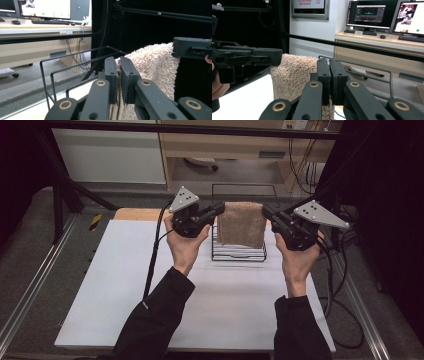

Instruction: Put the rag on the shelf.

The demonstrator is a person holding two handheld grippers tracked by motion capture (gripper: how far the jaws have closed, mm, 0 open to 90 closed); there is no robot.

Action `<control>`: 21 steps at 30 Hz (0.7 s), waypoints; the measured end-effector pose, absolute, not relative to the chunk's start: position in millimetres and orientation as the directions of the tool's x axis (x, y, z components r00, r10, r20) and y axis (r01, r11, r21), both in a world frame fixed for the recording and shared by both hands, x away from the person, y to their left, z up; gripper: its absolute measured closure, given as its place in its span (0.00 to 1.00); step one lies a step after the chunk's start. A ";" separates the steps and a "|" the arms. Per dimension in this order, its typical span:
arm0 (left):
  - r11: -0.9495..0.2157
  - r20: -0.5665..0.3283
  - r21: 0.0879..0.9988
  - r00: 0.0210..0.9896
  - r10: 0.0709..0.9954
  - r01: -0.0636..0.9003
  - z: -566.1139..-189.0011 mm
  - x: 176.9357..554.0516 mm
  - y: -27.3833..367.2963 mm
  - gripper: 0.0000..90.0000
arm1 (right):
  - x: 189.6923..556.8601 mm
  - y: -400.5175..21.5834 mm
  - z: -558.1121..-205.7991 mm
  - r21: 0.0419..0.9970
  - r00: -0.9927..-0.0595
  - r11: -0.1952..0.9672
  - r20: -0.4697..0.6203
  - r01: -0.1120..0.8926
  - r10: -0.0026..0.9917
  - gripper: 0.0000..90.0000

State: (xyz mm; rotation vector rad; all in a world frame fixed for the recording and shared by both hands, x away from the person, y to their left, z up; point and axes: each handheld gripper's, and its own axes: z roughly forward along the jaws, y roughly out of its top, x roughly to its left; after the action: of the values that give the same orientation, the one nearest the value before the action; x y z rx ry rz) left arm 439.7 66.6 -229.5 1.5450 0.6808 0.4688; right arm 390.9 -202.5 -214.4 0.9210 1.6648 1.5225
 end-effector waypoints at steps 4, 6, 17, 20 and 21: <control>0.010 -0.107 0.991 0.738 0.666 0.134 -223.8 442.8 65.4 0.94 | 393.6 -203.6 -208.3 0.997 -0.505 0.064 -0.035 0.040 0.862 0.98; 0.011 -0.104 0.992 0.739 0.666 0.130 -220.6 444.0 64.2 0.94 | 395.1 -204.4 -205.0 0.998 -0.503 0.059 -0.032 0.037 0.864 0.97; 0.024 -0.092 0.994 0.737 0.670 0.103 -202.9 448.3 60.8 0.94 | 407.0 -208.6 -186.8 0.998 -0.498 0.060 -0.045 0.014 0.866 0.97; 0.022 -0.085 0.995 0.733 0.675 0.095 -197.9 449.8 60.8 0.94 | 411.2 -208.1 -182.6 0.998 -0.498 0.058 -0.046 0.008 0.866 0.97; 0.023 -0.081 0.996 0.730 0.679 0.089 -194.0 450.6 61.2 0.94 | 412.2 -207.7 -181.2 0.998 -0.498 0.055 -0.043 0.009 0.866 0.97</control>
State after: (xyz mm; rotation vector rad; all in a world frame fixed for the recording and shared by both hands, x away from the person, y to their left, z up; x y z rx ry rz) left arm 450.6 61.2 -194.0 1.5012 0.6580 0.5116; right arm 412.2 -207.7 -181.2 0.8944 1.6233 1.5285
